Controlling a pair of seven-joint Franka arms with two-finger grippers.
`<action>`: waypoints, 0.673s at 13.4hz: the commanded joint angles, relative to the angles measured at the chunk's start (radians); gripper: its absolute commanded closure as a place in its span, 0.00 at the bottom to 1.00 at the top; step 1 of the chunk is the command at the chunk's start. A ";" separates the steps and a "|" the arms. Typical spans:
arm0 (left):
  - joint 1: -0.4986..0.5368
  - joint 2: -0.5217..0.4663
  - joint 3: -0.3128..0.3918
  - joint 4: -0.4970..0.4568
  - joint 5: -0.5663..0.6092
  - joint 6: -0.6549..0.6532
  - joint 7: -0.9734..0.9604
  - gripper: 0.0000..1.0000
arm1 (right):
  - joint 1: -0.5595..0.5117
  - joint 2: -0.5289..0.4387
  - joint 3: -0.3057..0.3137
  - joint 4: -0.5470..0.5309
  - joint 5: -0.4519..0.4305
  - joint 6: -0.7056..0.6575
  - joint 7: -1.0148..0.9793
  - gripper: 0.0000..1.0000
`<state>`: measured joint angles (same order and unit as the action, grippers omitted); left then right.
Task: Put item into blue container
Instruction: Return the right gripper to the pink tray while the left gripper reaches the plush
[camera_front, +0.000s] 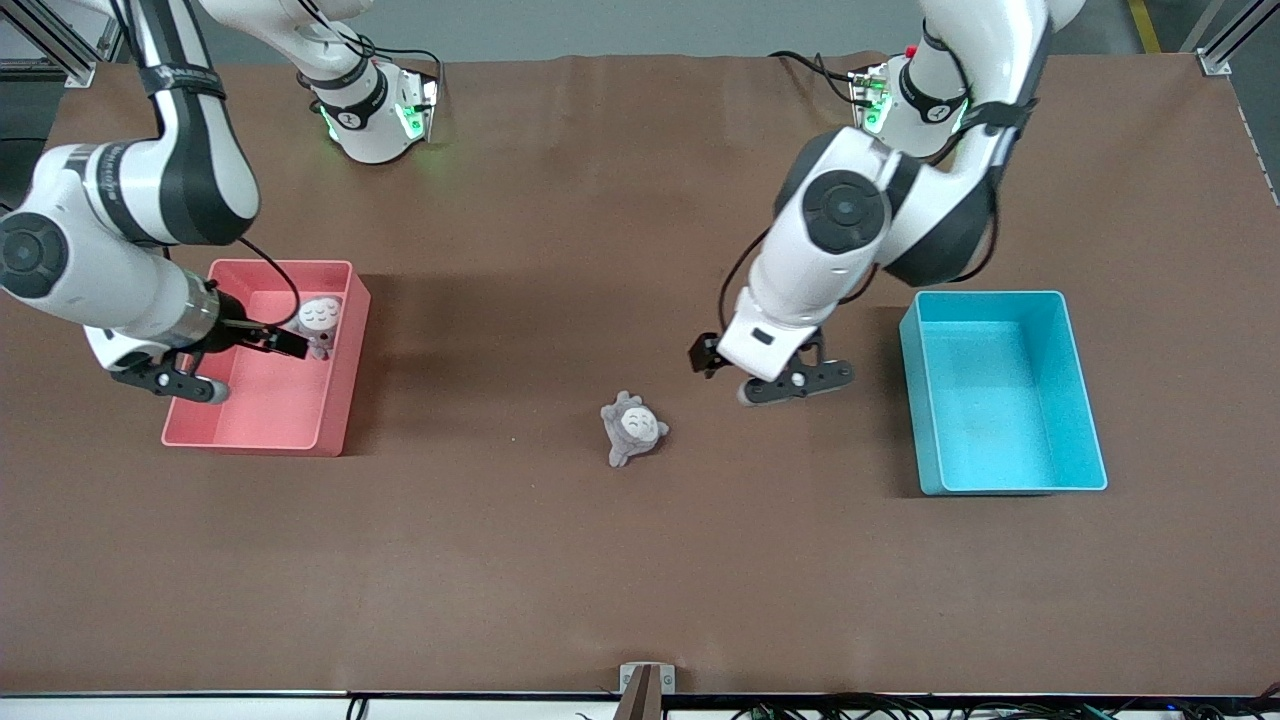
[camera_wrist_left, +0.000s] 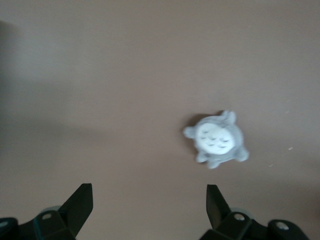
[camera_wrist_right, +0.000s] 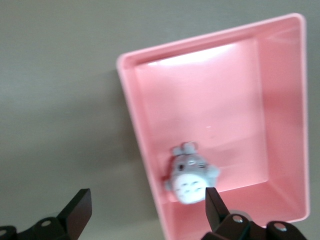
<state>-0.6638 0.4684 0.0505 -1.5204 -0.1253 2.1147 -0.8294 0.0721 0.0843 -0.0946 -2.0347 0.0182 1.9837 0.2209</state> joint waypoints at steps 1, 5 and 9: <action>-0.051 0.094 0.012 0.054 -0.016 0.115 -0.107 0.00 | -0.096 -0.113 0.026 -0.183 -0.014 0.087 -0.048 0.00; -0.105 0.222 0.012 0.086 -0.016 0.298 -0.180 0.00 | -0.142 -0.155 0.026 -0.356 -0.001 0.219 -0.023 0.00; -0.125 0.297 0.012 0.088 -0.017 0.411 -0.180 0.00 | -0.140 -0.144 0.027 -0.476 -0.001 0.397 0.061 0.00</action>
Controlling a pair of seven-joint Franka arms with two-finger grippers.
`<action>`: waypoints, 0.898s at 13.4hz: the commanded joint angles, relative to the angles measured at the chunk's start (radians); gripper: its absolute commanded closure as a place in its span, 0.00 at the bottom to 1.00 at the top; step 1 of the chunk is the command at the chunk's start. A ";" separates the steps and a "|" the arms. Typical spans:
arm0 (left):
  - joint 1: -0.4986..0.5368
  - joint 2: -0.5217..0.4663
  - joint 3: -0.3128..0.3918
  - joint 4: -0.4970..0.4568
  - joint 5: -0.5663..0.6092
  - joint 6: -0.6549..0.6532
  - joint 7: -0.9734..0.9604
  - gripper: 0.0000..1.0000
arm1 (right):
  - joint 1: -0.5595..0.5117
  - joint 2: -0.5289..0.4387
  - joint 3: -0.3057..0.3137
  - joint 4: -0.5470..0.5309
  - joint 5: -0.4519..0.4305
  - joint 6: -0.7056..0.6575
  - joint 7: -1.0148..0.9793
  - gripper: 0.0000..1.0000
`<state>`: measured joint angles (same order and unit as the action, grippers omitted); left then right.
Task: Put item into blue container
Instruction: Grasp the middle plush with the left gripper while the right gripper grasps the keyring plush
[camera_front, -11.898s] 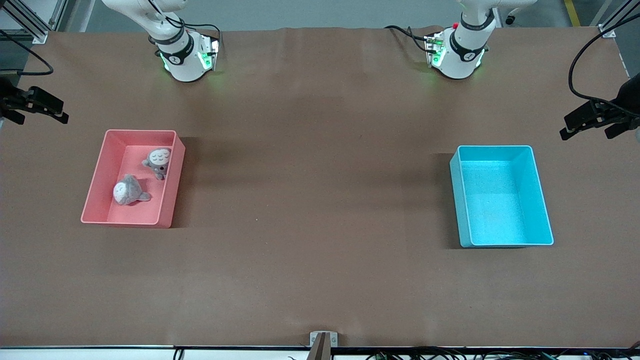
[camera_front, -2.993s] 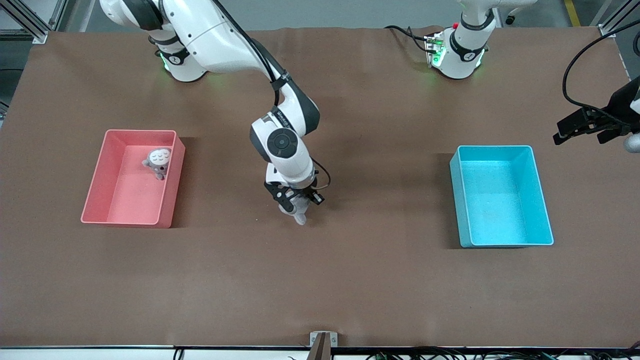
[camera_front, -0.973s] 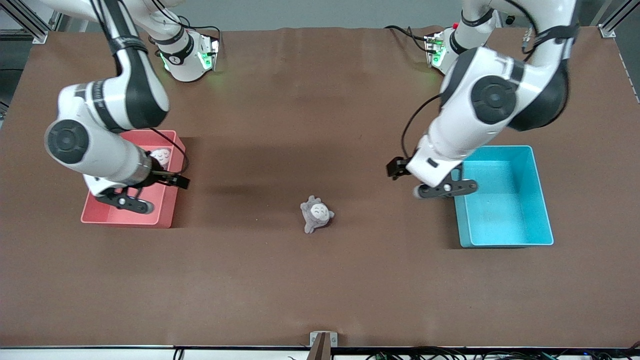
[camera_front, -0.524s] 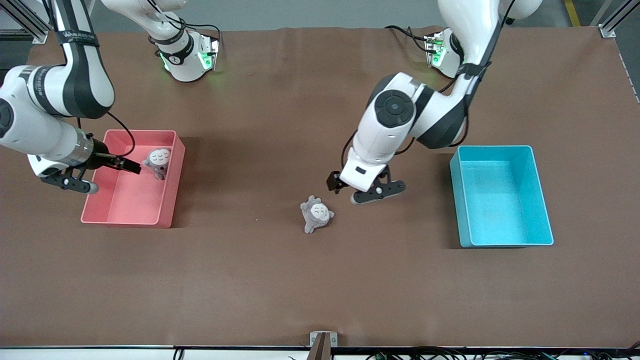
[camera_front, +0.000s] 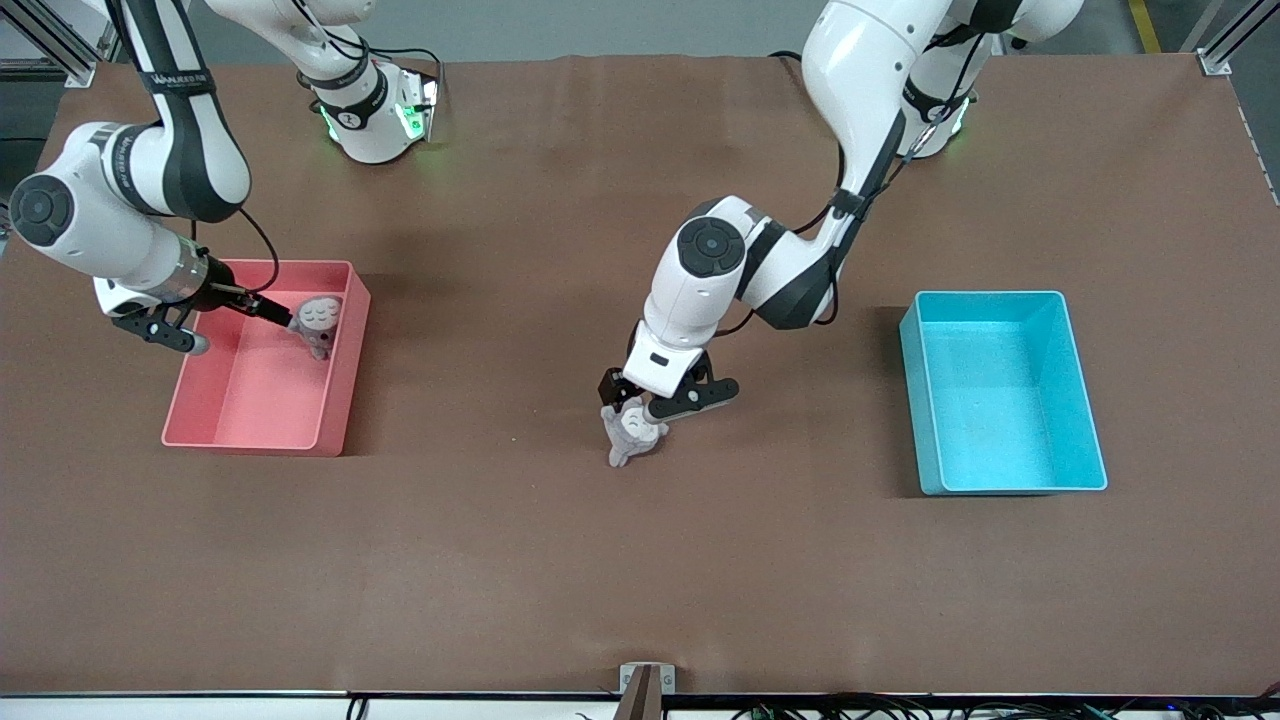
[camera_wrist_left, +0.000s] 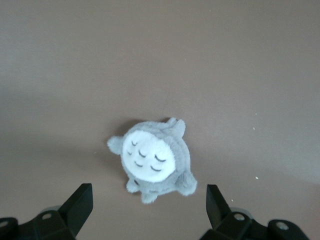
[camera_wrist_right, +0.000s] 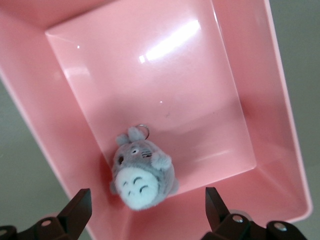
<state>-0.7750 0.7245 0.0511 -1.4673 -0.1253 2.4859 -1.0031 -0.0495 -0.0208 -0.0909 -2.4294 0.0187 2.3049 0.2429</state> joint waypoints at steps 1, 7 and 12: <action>-0.021 0.056 0.012 0.035 -0.017 0.077 -0.012 0.00 | -0.017 -0.031 0.023 -0.106 -0.002 0.127 0.039 0.00; -0.026 0.137 0.015 0.062 -0.010 0.128 -0.031 0.00 | -0.001 0.080 0.028 -0.123 0.001 0.238 0.049 0.00; -0.021 0.179 0.015 0.107 -0.011 0.162 -0.031 0.00 | 0.016 0.139 0.028 -0.123 0.043 0.268 0.049 0.00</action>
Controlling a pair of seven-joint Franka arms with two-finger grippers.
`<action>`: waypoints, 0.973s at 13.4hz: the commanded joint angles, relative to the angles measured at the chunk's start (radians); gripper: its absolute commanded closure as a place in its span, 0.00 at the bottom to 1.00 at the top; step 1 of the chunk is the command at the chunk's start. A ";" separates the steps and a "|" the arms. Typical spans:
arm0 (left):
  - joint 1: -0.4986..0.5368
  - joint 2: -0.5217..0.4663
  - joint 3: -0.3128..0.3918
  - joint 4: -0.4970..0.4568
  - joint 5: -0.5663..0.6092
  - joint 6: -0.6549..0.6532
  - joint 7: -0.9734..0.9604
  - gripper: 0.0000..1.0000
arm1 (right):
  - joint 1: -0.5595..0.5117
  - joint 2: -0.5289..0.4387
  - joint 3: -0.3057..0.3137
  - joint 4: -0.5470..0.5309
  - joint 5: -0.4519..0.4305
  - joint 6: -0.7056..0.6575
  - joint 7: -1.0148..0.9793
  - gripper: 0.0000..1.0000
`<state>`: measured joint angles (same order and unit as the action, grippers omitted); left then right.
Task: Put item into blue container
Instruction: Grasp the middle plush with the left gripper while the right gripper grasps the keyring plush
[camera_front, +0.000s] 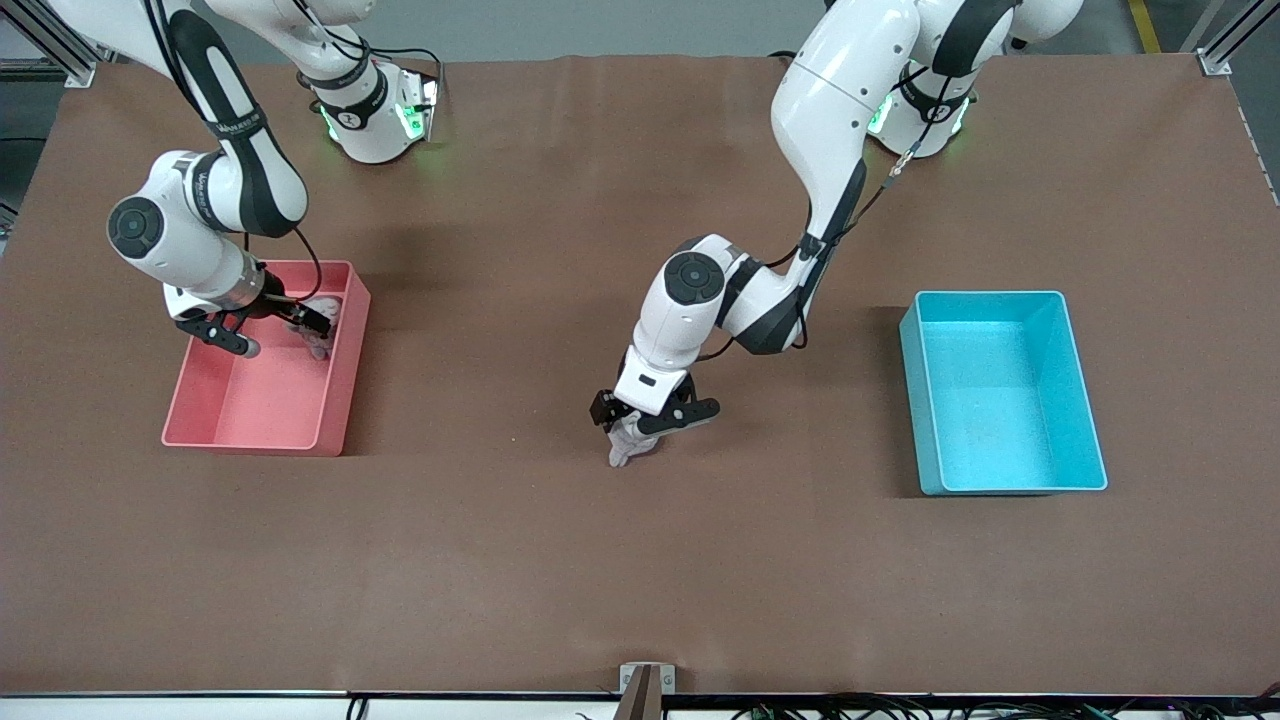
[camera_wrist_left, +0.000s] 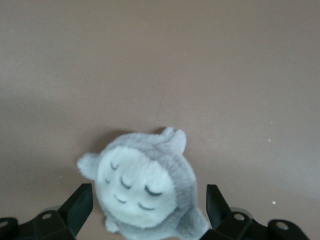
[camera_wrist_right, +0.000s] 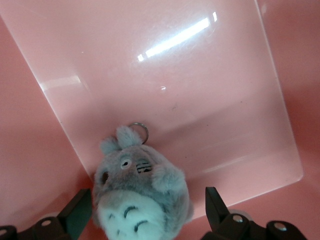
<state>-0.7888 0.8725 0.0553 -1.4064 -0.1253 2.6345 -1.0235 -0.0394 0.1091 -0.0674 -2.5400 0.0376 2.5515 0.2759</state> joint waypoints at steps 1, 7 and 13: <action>-0.009 0.037 0.012 0.047 -0.011 0.015 -0.010 0.00 | 0.006 0.012 0.005 -0.013 0.025 0.027 0.016 0.00; -0.026 0.057 0.012 0.038 -0.005 0.015 -0.010 0.01 | 0.001 0.055 0.005 -0.013 0.033 0.053 0.016 0.00; -0.023 0.051 0.011 0.038 -0.011 0.013 -0.012 0.63 | 0.003 0.076 0.005 -0.013 0.045 0.055 0.016 0.00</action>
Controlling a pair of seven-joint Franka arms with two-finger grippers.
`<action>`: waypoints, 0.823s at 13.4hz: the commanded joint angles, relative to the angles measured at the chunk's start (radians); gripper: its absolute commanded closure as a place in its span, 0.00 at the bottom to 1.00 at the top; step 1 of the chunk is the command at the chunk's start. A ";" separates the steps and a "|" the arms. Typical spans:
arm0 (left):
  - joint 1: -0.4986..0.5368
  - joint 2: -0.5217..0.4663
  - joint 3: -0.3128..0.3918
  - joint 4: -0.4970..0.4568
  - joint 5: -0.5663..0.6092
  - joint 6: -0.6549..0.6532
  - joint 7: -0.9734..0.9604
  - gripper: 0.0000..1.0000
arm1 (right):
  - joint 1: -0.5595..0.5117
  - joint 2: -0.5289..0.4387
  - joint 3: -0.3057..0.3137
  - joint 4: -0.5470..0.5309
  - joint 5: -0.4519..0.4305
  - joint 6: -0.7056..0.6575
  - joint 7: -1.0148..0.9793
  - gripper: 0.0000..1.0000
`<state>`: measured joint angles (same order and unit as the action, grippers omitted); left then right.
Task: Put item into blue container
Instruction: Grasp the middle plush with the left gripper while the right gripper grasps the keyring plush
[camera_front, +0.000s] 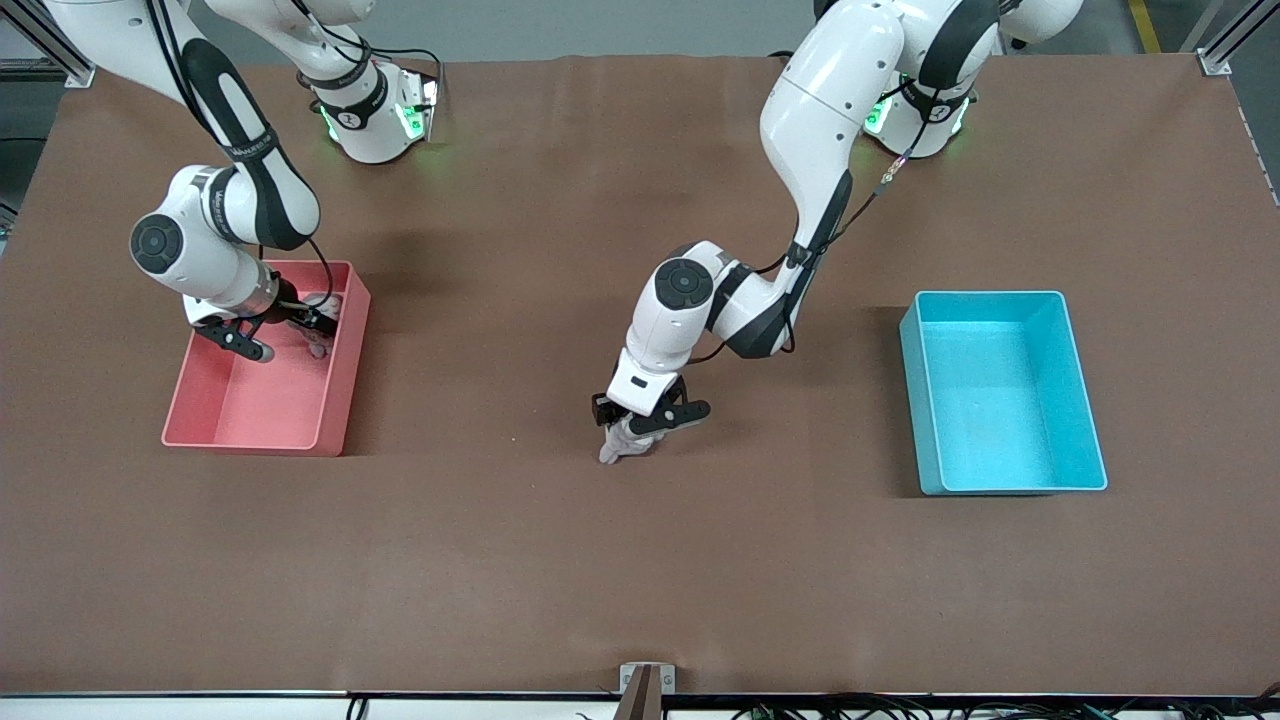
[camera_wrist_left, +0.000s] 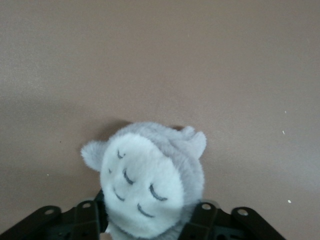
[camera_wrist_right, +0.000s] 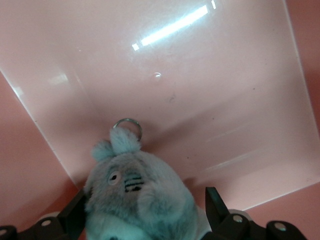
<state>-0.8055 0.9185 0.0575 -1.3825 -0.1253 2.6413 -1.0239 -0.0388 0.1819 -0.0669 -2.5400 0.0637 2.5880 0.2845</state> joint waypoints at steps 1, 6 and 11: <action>-0.006 0.003 0.008 0.014 -0.014 0.008 -0.015 0.70 | 0.002 0.010 0.004 -0.013 0.019 0.023 0.007 0.00; 0.008 -0.042 0.008 0.010 -0.016 -0.004 -0.015 0.85 | -0.009 0.022 0.004 -0.013 0.019 0.029 0.007 0.08; 0.066 -0.295 0.015 -0.149 -0.005 -0.228 0.002 0.85 | -0.009 0.022 0.004 -0.011 0.019 0.021 -0.004 0.69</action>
<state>-0.7625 0.7831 0.0706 -1.3897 -0.1253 2.4974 -1.0285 -0.0403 0.2066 -0.0682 -2.5397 0.0655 2.5994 0.2853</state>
